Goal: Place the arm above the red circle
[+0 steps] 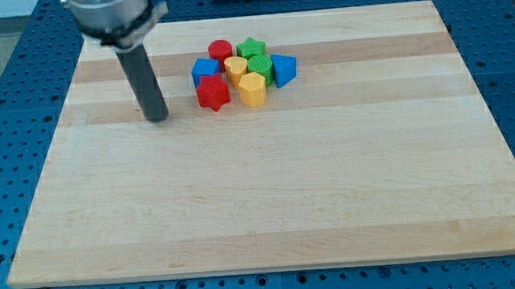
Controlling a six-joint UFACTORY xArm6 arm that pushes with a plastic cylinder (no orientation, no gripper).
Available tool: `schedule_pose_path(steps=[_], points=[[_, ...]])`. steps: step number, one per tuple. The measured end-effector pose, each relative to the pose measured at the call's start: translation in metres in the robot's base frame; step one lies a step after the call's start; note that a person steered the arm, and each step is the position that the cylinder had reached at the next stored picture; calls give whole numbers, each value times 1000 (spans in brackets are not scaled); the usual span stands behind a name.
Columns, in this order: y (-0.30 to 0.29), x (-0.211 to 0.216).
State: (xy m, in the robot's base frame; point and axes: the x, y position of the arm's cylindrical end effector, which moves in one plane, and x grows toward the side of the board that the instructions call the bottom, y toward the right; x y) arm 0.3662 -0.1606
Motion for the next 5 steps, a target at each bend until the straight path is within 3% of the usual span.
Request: schedule_pose_path(steps=[1, 2, 3, 4, 5], points=[[0, -25], [9, -84], [17, -107], [64, -104], [74, -106]])
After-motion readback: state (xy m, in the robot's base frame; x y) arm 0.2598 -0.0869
